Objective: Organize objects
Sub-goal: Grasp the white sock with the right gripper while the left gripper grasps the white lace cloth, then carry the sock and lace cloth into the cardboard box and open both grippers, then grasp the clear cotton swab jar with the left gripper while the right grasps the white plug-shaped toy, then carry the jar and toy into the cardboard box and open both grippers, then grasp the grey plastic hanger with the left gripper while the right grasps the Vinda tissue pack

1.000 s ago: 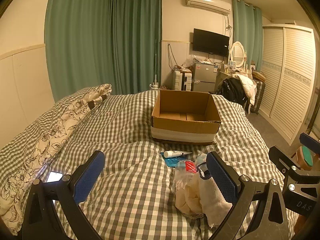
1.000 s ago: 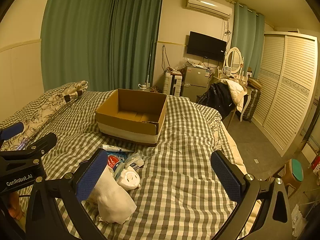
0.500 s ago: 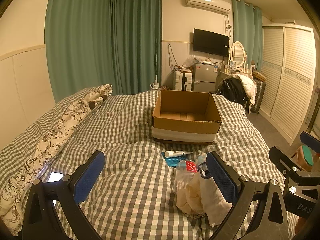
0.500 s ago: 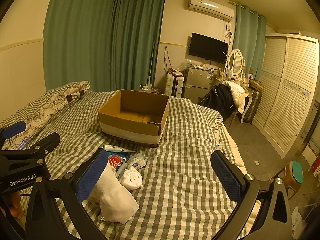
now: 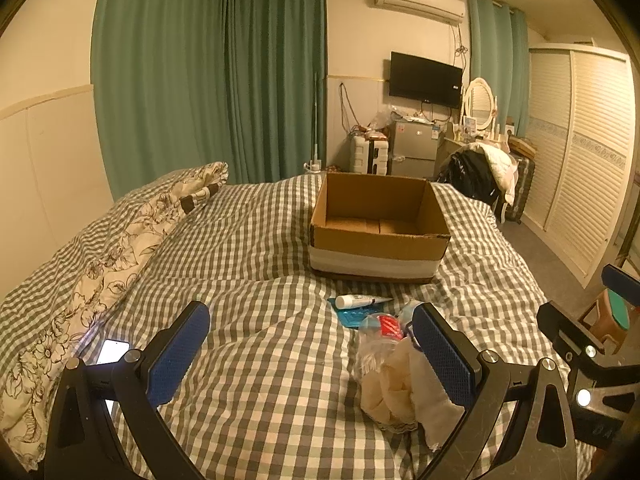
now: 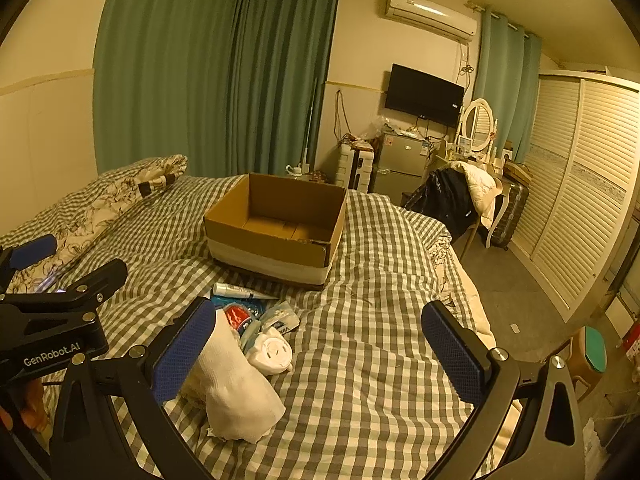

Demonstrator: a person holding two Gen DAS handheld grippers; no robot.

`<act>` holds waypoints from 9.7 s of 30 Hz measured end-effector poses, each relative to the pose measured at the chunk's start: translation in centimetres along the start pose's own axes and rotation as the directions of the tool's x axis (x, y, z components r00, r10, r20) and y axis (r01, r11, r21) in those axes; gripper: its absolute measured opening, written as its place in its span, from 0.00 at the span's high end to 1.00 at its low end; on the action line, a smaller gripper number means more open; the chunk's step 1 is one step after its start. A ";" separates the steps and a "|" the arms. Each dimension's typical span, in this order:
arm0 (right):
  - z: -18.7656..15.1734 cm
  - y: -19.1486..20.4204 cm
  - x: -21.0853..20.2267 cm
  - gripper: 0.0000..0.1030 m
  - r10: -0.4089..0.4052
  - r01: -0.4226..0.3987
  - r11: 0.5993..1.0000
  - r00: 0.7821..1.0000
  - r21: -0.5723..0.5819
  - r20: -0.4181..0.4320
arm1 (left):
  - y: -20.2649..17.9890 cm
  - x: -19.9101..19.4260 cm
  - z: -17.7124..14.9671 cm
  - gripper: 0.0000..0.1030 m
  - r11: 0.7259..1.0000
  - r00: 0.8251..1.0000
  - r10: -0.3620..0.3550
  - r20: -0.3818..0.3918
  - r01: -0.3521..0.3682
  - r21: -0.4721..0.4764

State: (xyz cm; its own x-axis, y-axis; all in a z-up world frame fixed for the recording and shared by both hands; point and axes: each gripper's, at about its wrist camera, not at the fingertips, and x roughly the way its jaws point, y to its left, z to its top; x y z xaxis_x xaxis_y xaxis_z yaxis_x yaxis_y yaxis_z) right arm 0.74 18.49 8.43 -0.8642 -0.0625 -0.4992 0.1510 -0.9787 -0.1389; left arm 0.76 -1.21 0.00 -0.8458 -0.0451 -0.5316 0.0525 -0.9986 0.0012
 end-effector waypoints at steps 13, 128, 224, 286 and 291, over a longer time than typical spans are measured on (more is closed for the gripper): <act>-3.2 4.2 5.9 0.00 0.074 -0.098 0.989 0.977 -0.113 -0.200 | 1.5 4.2 -2.8 0.00 0.998 0.992 0.062 -0.112 -0.062 0.007; 7.1 -5.6 4.8 0.00 0.105 -0.105 0.994 0.993 0.007 -0.060 | -0.4 8.3 4.2 0.03 0.999 0.988 0.044 -0.148 -0.046 -0.011; 6.0 -1.6 7.6 0.49 0.232 -0.237 0.971 0.967 -0.039 -0.110 | -2.0 6.2 5.8 0.38 0.980 0.972 -0.197 -0.129 0.199 0.001; 6.8 -8.0 8.6 0.00 0.137 -0.153 0.976 0.985 -0.156 -0.107 | -2.7 12.5 2.5 0.00 0.997 0.963 0.042 -0.265 -0.058 -0.050; 3.4 -7.7 9.8 0.00 0.164 -0.185 0.976 0.971 -0.114 -0.174 | -5.3 14.0 -2.0 0.00 0.999 0.940 0.037 -0.338 -0.038 0.002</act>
State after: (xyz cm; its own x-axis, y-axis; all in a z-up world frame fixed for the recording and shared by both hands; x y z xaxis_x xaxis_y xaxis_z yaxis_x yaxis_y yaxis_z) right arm -10.55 24.78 7.47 -0.7309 -0.1869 -0.6564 0.3620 -0.9215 -0.1407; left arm -10.32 3.46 -9.16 -0.6138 -0.0701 -0.7864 0.0837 -0.9962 0.0234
